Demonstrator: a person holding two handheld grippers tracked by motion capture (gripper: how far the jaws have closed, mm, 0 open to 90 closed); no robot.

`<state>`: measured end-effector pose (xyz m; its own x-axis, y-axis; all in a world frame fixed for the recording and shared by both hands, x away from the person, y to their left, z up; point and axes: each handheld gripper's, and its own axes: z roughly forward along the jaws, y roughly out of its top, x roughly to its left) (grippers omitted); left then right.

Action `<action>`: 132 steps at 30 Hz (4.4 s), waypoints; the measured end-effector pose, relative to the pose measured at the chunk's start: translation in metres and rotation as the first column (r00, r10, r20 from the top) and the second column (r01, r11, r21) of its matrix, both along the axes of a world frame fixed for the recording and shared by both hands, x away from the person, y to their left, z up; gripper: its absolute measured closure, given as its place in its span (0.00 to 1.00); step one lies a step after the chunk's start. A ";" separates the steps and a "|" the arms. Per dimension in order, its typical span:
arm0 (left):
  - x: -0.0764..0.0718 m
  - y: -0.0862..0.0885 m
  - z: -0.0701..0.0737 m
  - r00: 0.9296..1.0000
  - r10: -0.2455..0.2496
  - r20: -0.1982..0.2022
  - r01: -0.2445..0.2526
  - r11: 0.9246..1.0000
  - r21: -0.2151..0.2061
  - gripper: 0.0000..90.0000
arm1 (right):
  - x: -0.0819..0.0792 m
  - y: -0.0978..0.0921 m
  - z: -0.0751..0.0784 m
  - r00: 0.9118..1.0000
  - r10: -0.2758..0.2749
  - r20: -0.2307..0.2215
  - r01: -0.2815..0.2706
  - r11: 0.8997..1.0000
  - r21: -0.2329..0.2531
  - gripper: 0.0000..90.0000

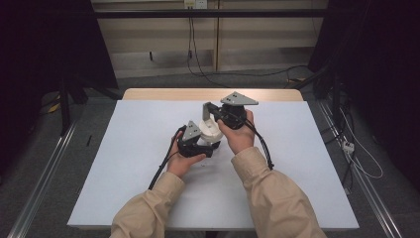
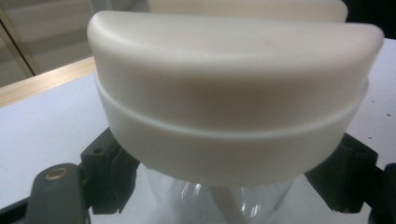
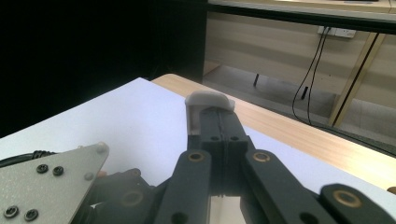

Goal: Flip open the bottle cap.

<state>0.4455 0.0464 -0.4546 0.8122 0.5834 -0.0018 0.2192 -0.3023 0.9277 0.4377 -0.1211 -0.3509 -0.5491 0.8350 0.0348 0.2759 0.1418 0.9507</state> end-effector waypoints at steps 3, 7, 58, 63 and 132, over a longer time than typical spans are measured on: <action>0.000 0.001 0.000 1.000 0.002 0.008 -0.002 1.000 0.008 0.21 | 0.002 0.002 0.001 1.000 0.002 -0.001 -0.002 1.000 -0.006 1.00; 0.000 0.000 0.000 1.000 -0.002 0.002 0.002 1.000 0.000 0.21 | 0.003 0.002 0.001 1.000 0.003 0.001 -0.003 1.000 0.000 1.00; -0.002 0.000 -0.001 1.000 0.021 0.004 -0.021 1.000 -0.010 0.21 | 0.012 0.010 0.003 1.000 0.004 0.007 -0.004 1.000 -0.014 1.00; -0.001 0.001 -0.001 1.000 0.013 0.015 -0.013 1.000 0.002 0.21 | 0.013 0.011 0.003 1.000 0.004 0.005 -0.004 1.000 -0.018 1.00; -0.002 0.001 -0.002 1.000 0.005 0.011 -0.005 1.000 -0.009 0.21 | 0.042 0.023 -0.008 1.000 -0.006 -0.020 0.007 1.000 0.004 1.00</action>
<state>0.4437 0.0477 -0.4567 0.8092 0.5875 0.0014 0.2108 -0.2926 0.9327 0.4796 -0.0979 -0.3592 -0.5429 0.8384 0.0491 0.2954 0.1360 0.9456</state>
